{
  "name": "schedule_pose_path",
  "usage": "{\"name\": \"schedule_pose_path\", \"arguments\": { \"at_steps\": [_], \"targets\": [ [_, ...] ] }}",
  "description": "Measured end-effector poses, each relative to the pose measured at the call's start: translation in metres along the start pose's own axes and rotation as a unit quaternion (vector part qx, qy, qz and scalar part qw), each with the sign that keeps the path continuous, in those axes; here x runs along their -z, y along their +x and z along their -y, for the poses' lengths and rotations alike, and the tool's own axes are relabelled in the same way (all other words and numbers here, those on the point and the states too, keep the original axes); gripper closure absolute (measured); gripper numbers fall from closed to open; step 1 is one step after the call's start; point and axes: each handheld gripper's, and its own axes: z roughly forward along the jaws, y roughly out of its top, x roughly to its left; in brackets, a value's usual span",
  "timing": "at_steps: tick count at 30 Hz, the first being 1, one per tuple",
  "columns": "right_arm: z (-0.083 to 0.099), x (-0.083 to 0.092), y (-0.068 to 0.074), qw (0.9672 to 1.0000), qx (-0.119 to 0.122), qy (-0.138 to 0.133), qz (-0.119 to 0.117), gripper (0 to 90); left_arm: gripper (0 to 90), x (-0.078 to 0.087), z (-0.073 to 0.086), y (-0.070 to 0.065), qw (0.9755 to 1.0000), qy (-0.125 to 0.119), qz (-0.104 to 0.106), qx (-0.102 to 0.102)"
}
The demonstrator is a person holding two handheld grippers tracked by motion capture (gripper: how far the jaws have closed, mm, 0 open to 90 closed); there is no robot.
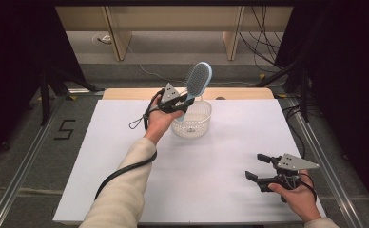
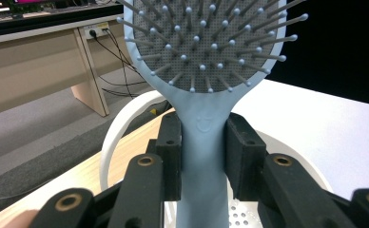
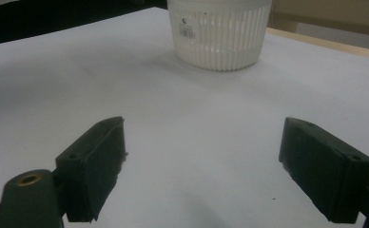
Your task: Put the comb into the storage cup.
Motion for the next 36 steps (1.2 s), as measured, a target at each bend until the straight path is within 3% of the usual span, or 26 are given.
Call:
{"name": "schedule_pose_path", "arguments": {
  "at_steps": [36],
  "targets": [
    [0.0003, -0.0003, -0.0002, 1.0000, 0.000, 0.001, -0.001, 16.5, 69.6, -0.0031, 0.0065, 0.0008, 0.9999, 0.010, -0.001, -0.002]
  ]
}}
